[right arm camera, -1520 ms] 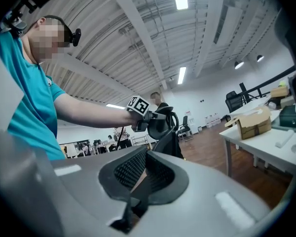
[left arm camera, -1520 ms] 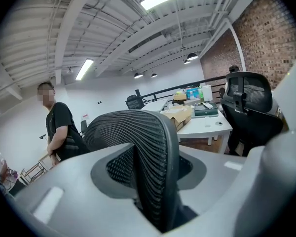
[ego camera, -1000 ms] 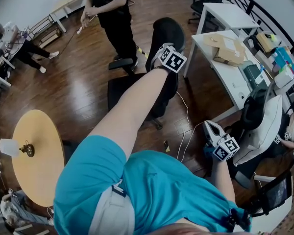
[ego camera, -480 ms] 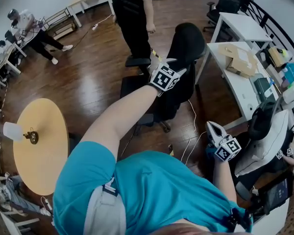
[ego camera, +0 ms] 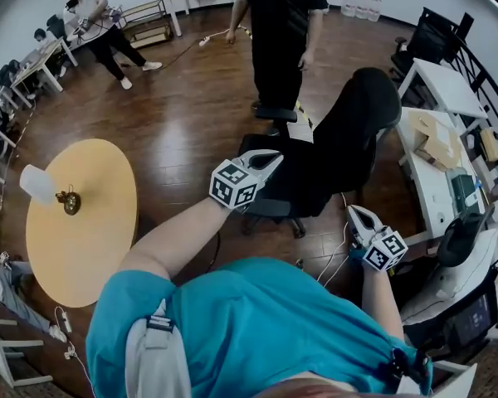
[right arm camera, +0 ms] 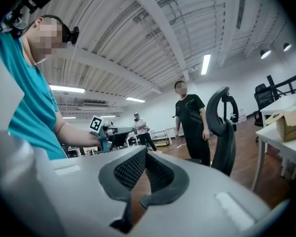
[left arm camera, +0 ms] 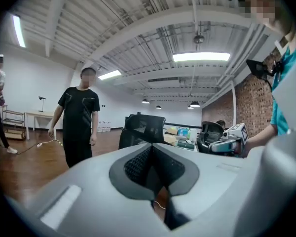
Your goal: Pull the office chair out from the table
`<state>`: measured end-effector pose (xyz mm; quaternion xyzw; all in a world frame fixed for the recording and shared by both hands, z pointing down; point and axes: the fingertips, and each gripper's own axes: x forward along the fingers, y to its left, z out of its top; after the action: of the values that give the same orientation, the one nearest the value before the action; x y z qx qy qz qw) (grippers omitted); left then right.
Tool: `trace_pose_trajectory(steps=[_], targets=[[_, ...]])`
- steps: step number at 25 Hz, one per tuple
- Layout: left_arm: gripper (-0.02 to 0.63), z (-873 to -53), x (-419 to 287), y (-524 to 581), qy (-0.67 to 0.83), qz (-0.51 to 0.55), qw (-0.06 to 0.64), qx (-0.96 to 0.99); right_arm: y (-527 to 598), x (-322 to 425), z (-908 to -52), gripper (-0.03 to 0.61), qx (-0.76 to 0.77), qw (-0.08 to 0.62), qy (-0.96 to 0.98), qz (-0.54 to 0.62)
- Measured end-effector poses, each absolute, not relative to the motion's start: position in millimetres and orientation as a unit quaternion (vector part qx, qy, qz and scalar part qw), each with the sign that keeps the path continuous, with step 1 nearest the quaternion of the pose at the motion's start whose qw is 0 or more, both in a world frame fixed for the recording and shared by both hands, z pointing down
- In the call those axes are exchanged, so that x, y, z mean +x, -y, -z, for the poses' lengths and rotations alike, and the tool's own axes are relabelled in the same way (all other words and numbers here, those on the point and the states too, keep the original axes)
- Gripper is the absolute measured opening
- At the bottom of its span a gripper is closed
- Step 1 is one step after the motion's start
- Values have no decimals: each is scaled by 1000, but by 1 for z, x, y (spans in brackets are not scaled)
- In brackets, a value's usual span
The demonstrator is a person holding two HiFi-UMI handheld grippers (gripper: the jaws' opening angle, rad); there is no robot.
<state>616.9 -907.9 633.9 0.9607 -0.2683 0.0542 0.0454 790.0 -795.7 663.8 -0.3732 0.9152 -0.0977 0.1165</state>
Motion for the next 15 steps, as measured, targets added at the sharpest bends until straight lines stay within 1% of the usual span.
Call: trace_pose_trajectory(steps=[7, 11, 15], targets=[[29, -638, 462, 836, 242, -26, 71, 967, 778, 668, -640, -3, -375, 88, -919, 81], [29, -624, 378, 809, 216, -9, 83, 973, 754, 582, -627, -2, -401, 92, -907, 92], [29, -616, 311, 779, 183, -5, 86, 979, 726, 506, -627, -2, -416, 103, -897, 104]])
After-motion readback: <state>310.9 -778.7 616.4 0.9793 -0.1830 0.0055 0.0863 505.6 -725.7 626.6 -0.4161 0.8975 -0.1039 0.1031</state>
